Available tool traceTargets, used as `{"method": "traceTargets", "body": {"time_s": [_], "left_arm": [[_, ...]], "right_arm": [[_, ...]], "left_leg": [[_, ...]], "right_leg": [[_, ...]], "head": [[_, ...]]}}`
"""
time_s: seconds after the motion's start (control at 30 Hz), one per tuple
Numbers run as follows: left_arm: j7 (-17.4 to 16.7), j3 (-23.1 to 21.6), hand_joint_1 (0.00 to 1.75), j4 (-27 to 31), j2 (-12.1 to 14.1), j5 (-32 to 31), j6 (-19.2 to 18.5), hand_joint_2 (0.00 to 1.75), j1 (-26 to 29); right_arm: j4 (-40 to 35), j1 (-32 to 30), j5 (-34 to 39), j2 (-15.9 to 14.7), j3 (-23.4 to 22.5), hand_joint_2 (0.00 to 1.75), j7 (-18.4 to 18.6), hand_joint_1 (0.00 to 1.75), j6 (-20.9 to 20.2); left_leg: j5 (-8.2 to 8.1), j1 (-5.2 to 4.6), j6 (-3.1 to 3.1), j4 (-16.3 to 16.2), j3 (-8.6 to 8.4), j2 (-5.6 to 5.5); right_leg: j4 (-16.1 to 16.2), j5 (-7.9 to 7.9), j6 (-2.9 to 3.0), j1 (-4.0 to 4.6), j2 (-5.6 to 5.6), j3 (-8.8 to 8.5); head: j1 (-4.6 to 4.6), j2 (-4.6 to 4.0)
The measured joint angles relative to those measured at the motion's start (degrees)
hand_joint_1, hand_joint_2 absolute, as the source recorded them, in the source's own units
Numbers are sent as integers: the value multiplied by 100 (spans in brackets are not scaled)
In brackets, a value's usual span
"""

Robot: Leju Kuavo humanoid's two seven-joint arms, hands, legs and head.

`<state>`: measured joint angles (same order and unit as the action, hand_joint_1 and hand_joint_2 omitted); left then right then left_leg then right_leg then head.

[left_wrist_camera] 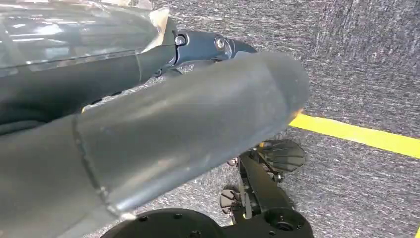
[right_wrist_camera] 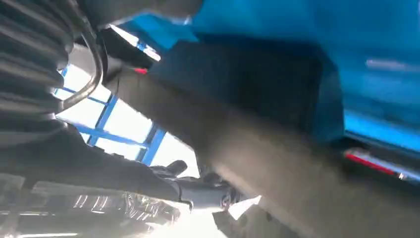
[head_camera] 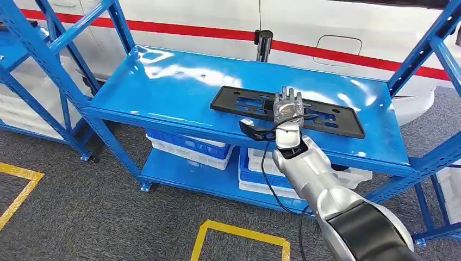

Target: Take the parts from the cabinet and place them on the table.

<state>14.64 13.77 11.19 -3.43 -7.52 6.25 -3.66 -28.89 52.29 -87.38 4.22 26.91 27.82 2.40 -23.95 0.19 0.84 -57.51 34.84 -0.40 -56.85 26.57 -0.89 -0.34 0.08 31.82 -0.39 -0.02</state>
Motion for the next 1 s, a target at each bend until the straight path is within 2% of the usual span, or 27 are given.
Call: {"method": "traceTargets", "body": {"time_s": [0.13, 0.4, 0.53, 0.67, 0.83, 0.93, 1.0], "left_arm": [[13, 50, 0, 0, 0, -2, 0, 0, 0], [13, 61, 0, 0, 2, -35, 17, 0, -1], [13, 61, 0, 0, 4, -46, 20, 0, -2], [24, 61, 0, 0, 4, -120, 33, 0, 14], [98, 59, 0, -2, 4, -225, 35, 0, 69], [100, 59, 0, 0, 4, -317, 31, 0, 45], [59, 55, 0, 0, 4, -345, 31, 0, -5]], "right_arm": [[35, -19, 11, 9, -44, 175, -63, 171, 37], [33, -98, 68, 48, -127, 175, -190, 168, 284], [31, -121, 81, 55, -136, 175, -219, 173, 359], [-88, -316, 162, 52, -186, 175, -278, 175, 781], [-542, -838, 365, 0, -291, 175, -566, 175, 1485], [-811, -1052, 582, -50, -385, 175, -881, 175, 1861], [-999, -1091, 943, -77, -475, 175, -1319, 175, 2099]], "left_leg": [[0, -1, 0, 0, 2, -1], [0, -1, 0, -1, 6, -1], [0, -1, 0, -1, 8, -1], [-1, 1, 0, 0, 8, -1], [-3, 1, -2, 0, 8, 1], [-3, 1, -2, 0, 9, 0], [-3, 0, -2, 0, 9, 10]], "right_leg": [[0, -1, -1, 0, 0, 0], [0, -1, -1, -1, -1, 3], [0, 0, 0, 0, 0, 7], [0, 1, 1, 1, -1, 7], [0, 1, 1, 0, 1, 12], [0, 3, 1, 0, 0, 12], [0, 2, 0, 0, 3, 13]], "head": [[0, 0], [-2, 0], [-2, 0], [-2, 0], [-2, 0], [-2, 0], [-2, 0]]}}
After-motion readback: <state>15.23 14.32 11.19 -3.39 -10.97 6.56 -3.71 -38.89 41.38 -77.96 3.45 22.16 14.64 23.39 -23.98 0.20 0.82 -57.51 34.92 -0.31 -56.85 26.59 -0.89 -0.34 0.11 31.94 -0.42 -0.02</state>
